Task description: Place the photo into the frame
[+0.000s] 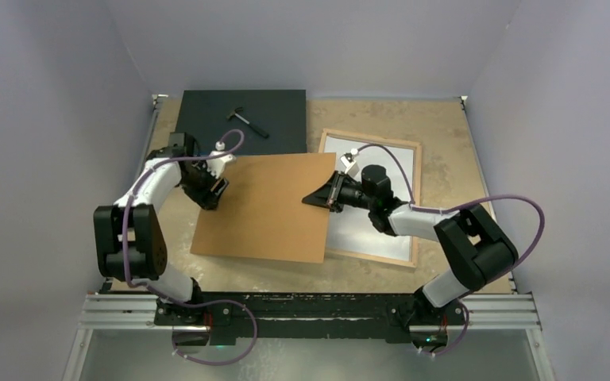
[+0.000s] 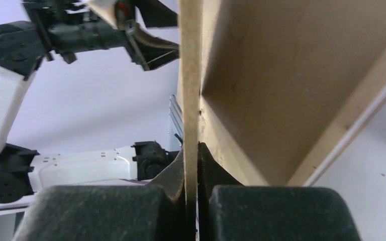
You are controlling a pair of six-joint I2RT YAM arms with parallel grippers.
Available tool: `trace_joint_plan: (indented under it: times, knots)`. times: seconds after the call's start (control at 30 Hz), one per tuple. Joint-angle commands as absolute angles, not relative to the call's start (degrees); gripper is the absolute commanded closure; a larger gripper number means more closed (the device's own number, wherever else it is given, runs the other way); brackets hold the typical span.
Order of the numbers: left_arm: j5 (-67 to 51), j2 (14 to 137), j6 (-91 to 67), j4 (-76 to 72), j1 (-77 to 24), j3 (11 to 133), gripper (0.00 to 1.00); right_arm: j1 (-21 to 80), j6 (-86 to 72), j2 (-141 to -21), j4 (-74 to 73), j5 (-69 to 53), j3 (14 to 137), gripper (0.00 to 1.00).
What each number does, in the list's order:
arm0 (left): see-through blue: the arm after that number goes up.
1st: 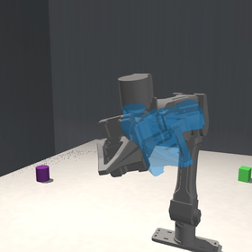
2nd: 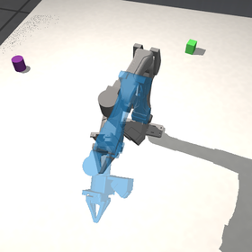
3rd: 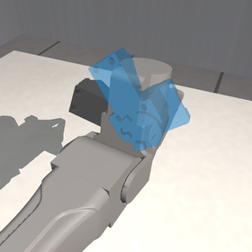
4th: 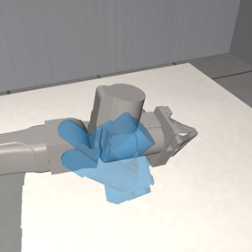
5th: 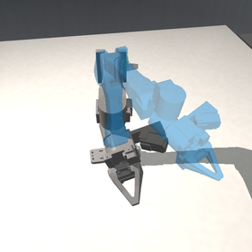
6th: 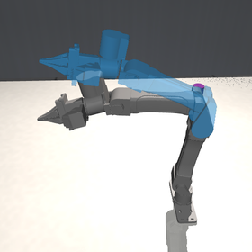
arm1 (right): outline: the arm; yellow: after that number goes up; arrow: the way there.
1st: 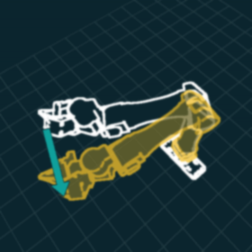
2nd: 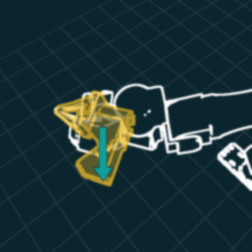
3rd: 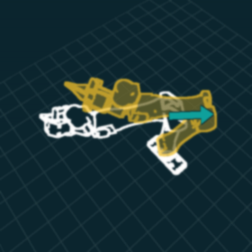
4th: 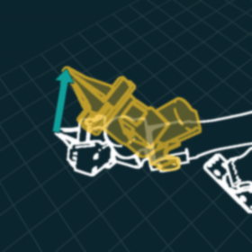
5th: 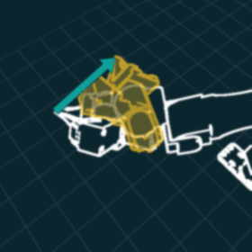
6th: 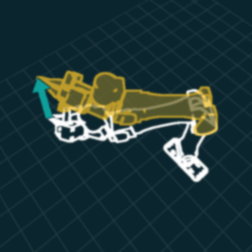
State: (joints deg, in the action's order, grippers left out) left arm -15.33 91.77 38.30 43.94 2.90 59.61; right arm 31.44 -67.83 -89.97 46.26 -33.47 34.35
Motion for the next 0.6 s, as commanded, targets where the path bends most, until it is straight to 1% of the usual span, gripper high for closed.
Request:
trace_joint_plan:
  times: [0.0,0.03,0.07,0.13,0.23,0.33,0.43,0.57]
  knots:
    - [-26.0,80.2,42.4,54.1,2.6,71.4,0.29,31.6,-67.7,-84.8,42.7,-33.1,40.9,1.00]
    - [-28.3,77.9,44.1,54.8,2.6,73.3,0.19,31.6,-68.2,-84.3,42.2,-33.2,42.4,1.00]
    - [-30.5,75.6,46.8,55.8,2.6,74.8,0.14,31.6,-68.8,-83.8,41.4,-33.3,43.6,1.00]
    - [-33.9,71.1,52.6,57.2,2.6,76.6,0.10,31.7,-69.6,-82.7,39.5,-33.2,46.0,1.00]
    - [-37.0,64.7,62.8,61.1,2.5,77.2,0.07,31.6,-71.2,-80.7,36.7,-33.4,48.7,1.00]
    - [-39.2,58.9,70.1,63.8,2.4,76.7,0.07,31.1,-74.8,-78.6,36.0,-31.4,50.2,1.00]
    - [-40.7,53.6,75.4,64.4,2.4,74.7,0.09,30.2,-79.5,-78.2,38.7,-30.5,51.6,1.00]
    - [-39.9,47.2,87.1,65.6,2.4,69.5,0.10,30.0,-83.8,-78.4,40.5,-29.1,54.9,1.00]
